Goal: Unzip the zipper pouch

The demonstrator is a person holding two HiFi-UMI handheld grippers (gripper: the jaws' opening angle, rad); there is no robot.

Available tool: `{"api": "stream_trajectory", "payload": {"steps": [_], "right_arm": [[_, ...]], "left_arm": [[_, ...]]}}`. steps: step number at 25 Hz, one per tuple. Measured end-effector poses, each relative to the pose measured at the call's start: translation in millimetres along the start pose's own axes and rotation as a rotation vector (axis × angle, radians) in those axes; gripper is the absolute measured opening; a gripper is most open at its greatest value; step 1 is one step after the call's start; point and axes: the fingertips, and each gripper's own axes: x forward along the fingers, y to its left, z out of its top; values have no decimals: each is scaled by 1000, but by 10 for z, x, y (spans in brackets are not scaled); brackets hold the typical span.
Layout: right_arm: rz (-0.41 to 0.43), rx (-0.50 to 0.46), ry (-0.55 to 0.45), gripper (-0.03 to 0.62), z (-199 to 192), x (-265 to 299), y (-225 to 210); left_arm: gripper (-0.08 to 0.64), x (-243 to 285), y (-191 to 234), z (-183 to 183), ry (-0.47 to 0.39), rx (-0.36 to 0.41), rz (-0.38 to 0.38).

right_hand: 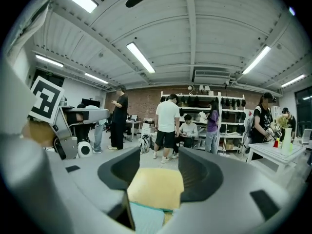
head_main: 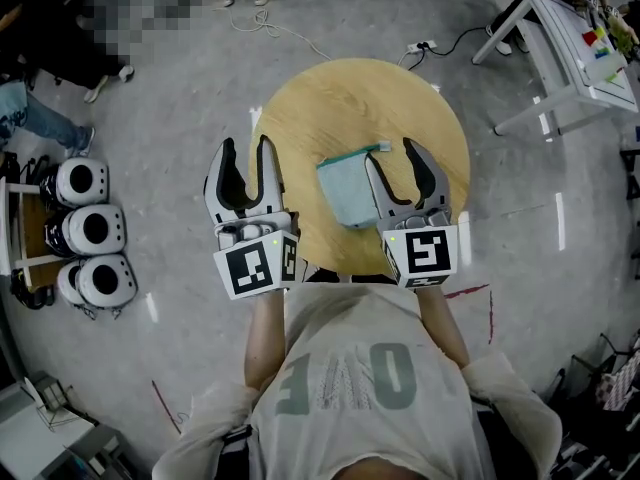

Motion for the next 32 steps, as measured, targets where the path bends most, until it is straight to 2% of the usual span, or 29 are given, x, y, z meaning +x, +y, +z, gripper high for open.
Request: {"api": "stream_trajectory", "payload": {"steps": [2, 3, 12, 13, 16, 24, 32], "right_arm": [[16, -8, 37, 273, -70, 52, 81], [22, -13, 58, 279, -100, 75, 127], [117, -81, 261, 285, -441, 426, 735], [129, -92, 288, 285, -515, 499, 817], [148, -142, 389, 284, -833, 719, 1026], [100, -244, 653, 284, -1715, 1088, 1213], [72, -225, 874, 220, -2367, 1215, 1200]], "left_arm": [[169, -19, 49, -36, 8, -6, 4], [169, -31, 75, -47, 10, -8, 9], [167, -109, 358, -219, 40, -24, 59], [154, -122, 406, -256, 47, -20, 70], [57, -162, 526, -371, 68, -6, 96], [46, -177, 938, -747, 148, -51, 132], [46, -203, 1231, -1068, 210, -85, 164]]}}
